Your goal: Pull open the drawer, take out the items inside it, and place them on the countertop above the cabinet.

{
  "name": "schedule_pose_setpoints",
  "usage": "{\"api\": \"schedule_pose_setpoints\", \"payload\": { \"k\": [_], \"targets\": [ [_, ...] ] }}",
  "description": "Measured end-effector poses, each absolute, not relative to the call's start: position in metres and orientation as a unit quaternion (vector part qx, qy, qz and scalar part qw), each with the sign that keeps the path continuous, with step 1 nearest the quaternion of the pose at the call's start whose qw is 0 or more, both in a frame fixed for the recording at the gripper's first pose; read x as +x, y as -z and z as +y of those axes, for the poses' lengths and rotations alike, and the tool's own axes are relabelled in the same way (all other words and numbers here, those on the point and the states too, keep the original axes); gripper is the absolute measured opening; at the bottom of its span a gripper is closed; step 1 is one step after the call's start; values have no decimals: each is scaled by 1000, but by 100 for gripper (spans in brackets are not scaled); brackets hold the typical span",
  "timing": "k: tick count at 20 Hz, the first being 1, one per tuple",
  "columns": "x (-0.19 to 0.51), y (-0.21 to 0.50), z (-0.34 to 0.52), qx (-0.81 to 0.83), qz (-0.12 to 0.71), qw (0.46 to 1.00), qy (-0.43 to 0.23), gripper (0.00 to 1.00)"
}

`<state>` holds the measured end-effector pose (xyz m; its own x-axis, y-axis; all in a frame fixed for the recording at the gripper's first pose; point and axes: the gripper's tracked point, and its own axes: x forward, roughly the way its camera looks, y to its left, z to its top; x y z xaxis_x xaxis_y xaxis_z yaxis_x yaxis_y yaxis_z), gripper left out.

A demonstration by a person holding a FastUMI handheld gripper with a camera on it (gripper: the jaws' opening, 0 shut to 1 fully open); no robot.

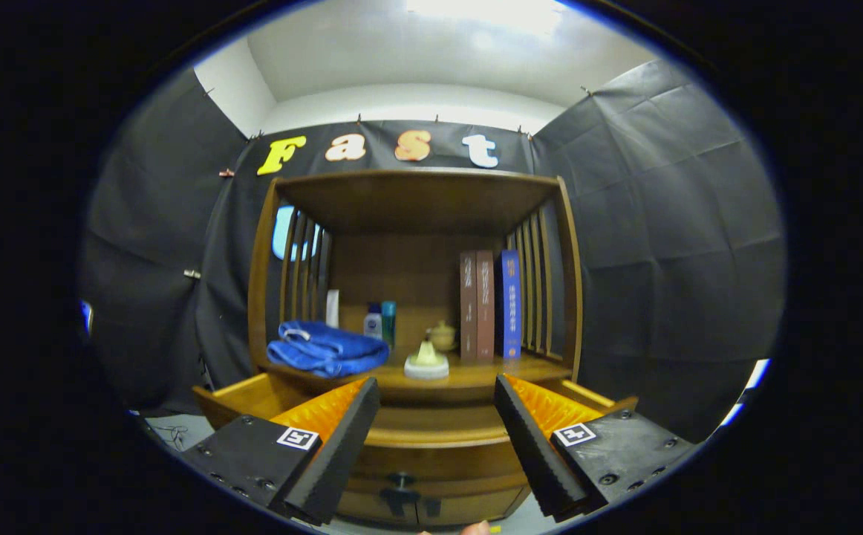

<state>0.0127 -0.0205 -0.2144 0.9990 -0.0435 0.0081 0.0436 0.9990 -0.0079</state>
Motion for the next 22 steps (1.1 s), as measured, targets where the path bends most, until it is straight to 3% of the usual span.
{"api": "schedule_pose_setpoints", "payload": {
  "k": [10,22],
  "targets": [
    [32,319,-6,-27,104,994,5,99],
    [48,314,-3,-33,115,993,10,98]
  ]
}}
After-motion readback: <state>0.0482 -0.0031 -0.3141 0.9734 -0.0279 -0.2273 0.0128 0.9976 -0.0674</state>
